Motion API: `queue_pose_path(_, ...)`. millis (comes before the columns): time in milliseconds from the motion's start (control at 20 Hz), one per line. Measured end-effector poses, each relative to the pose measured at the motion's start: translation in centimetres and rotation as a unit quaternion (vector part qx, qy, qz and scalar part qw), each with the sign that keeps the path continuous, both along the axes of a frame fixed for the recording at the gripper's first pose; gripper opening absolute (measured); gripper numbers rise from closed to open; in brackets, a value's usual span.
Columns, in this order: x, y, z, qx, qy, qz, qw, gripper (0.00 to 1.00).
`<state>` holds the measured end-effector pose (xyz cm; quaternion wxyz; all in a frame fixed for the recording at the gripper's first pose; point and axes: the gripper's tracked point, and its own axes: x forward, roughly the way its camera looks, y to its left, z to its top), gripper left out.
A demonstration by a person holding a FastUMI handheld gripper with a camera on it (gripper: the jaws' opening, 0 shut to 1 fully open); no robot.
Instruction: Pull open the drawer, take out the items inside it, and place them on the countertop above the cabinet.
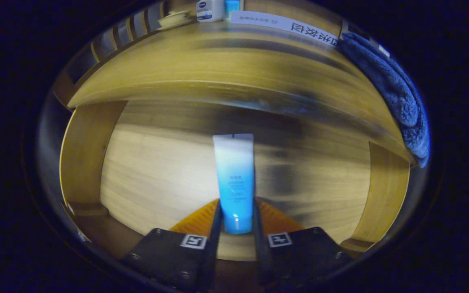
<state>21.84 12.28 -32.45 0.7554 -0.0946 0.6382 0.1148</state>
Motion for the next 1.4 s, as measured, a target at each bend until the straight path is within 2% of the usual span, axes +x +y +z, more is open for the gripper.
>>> queue_pose_path(50,-0.1,-0.1,0.6,-0.003,-0.009,0.004,1.000,0.40)
queue_pose_path(100,0.2,-0.2,0.8,-0.007,-0.022,0.002,1.000,0.40)
queue_pose_path(150,0.3,-0.3,1.1,-0.006,-0.034,-0.002,0.999,0.33)
queue_pose_path(350,-0.4,1.1,4.2,0.031,-0.049,0.000,0.998,0.32)
queue_pose_path(600,-3.7,2.2,9.3,0.066,-0.057,0.015,0.996,0.32)
queue_pose_path(750,-4.1,2.8,12.5,0.077,-0.085,0.023,0.993,0.33)
queue_pose_path(900,-1.7,3.8,15.6,0.094,-0.129,0.013,0.987,0.32)
queue_pose_path(1050,3.0,4.6,17.4,0.106,-0.179,-0.022,0.978,0.32)
queue_pose_path(1250,9.8,4.3,16.8,0.093,-0.259,-0.079,0.958,0.32)
queue_pose_path(1400,12.7,4.0,15.3,0.069,-0.295,-0.094,0.948,0.32)
